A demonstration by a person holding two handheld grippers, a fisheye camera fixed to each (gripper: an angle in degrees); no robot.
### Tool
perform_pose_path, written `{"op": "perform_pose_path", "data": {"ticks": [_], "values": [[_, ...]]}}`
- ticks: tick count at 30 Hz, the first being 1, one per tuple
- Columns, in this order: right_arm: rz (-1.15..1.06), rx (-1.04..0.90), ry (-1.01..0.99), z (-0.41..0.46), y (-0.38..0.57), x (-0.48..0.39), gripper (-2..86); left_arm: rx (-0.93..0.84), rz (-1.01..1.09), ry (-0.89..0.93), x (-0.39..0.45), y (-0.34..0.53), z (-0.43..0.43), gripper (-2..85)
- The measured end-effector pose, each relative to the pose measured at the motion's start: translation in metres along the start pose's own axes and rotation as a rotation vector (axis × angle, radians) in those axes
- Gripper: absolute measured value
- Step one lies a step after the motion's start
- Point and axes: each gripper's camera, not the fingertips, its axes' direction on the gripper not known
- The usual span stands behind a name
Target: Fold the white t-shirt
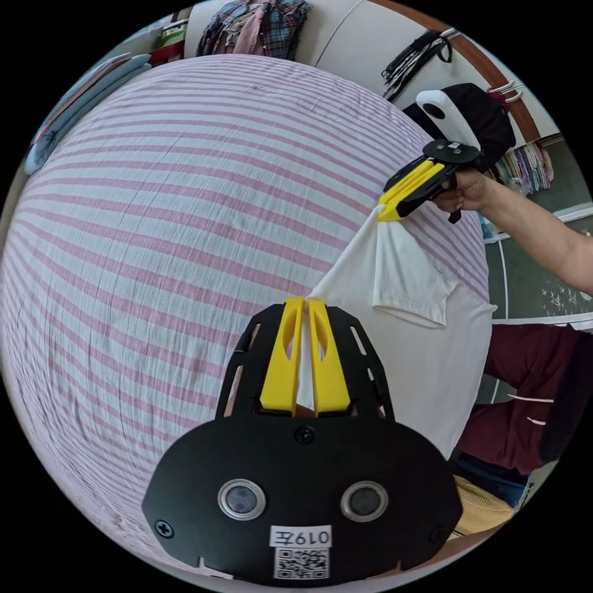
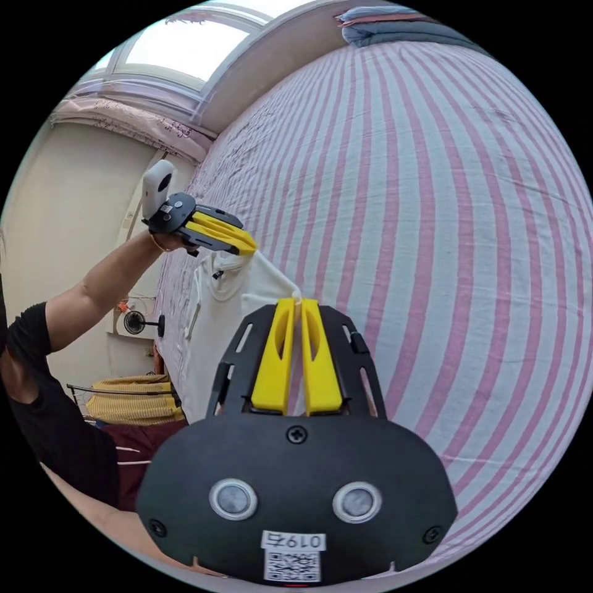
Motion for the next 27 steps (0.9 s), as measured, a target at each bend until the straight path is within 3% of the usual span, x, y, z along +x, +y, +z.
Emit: {"op": "perform_pose_path", "data": {"ticks": [14, 22, 27], "values": [[0.08, -0.003, -0.027, 0.017, -0.004, 0.001, 5.1, -0.031, -0.166, 0.014, 0.009, 0.014, 0.009, 0.6], [0.059, -0.065, 0.0, 0.038, -0.014, -0.012, 0.3, 0.004, -0.206, -0.031, 0.013, 0.042, 0.01, 0.7], [0.085, -0.056, -0.009, 0.048, -0.017, -0.019, -0.4, 0.132, -0.17, 0.114, 0.026, 0.066, 0.005, 0.6]]}}
